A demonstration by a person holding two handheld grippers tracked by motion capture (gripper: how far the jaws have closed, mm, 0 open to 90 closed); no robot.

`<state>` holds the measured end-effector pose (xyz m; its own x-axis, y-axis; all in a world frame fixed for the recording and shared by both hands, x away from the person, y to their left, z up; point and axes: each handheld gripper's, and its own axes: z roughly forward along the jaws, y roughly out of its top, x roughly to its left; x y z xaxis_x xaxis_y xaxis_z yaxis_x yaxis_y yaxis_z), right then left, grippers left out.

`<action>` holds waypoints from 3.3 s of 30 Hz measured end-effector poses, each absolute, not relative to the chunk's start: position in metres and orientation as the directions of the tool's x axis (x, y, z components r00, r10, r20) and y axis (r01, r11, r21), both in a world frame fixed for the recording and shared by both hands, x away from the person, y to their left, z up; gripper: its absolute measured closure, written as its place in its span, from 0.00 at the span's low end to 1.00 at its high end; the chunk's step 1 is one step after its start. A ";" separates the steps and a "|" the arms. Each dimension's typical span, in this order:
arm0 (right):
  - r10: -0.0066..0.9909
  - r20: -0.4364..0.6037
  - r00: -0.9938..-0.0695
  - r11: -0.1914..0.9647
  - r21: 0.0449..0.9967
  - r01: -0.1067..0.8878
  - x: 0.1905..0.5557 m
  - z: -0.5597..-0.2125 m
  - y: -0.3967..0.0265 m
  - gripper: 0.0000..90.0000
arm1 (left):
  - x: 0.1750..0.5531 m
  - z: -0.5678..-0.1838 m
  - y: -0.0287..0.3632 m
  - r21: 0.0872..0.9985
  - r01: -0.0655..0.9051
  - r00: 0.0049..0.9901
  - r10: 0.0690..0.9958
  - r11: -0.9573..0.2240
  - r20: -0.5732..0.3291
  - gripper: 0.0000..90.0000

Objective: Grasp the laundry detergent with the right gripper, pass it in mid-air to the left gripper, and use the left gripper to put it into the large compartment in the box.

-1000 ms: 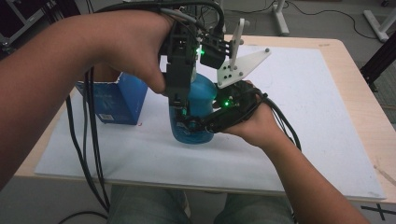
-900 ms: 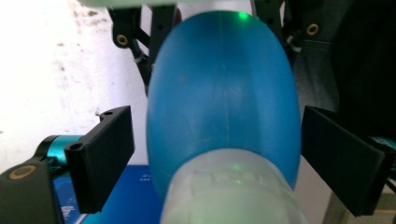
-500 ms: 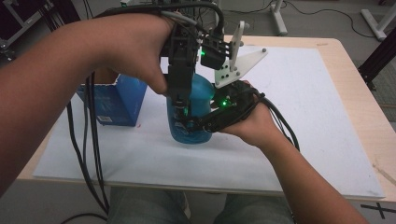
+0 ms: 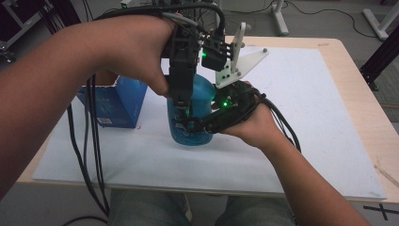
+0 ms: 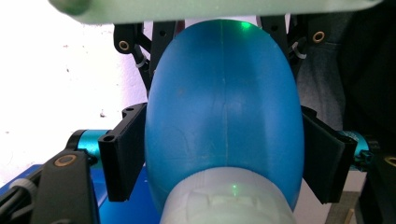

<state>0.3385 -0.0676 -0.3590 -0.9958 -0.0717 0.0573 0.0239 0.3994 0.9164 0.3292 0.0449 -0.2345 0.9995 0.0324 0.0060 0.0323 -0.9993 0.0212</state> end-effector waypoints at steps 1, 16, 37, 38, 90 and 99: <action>-0.071 0.054 -0.996 0.399 0.917 0.021 0.338 -0.359 -0.067 0.51 | 0.329 -0.235 0.045 0.021 0.032 0.999 0.033 -0.999 0.006 0.28; -0.073 0.069 -0.995 0.397 0.917 0.034 0.338 -0.358 -0.068 0.51 | 0.329 -0.235 0.045 0.026 0.048 0.999 0.048 -0.999 0.008 0.42; -0.068 0.029 -0.997 0.417 0.909 -0.002 0.334 -0.359 -0.071 0.34 | 0.328 -0.233 0.049 0.046 0.061 0.998 0.062 -0.997 0.010 0.43; -0.069 0.037 -0.997 0.411 0.912 0.006 0.335 -0.359 -0.075 0.32 | 0.328 -0.232 0.050 0.047 0.061 0.998 0.062 -0.997 0.008 0.43; -0.019 -0.117 -0.993 0.910 0.410 -0.066 0.351 -0.263 -0.168 0.01 | 0.381 -0.101 0.192 0.106 0.828 0.555 0.832 -0.550 -0.019 0.42; -0.025 -0.121 -0.992 0.913 0.401 -0.072 0.353 -0.262 -0.164 0.01 | 0.396 -0.101 0.219 0.099 0.951 0.295 0.955 -0.294 -0.001 0.42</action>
<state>0.3528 -0.1642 -0.2620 -0.9923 -0.0251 -0.1215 -0.0722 0.9133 0.4009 0.3963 0.2185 -0.1007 0.2951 0.9555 -0.0013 0.9508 -0.2936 0.0986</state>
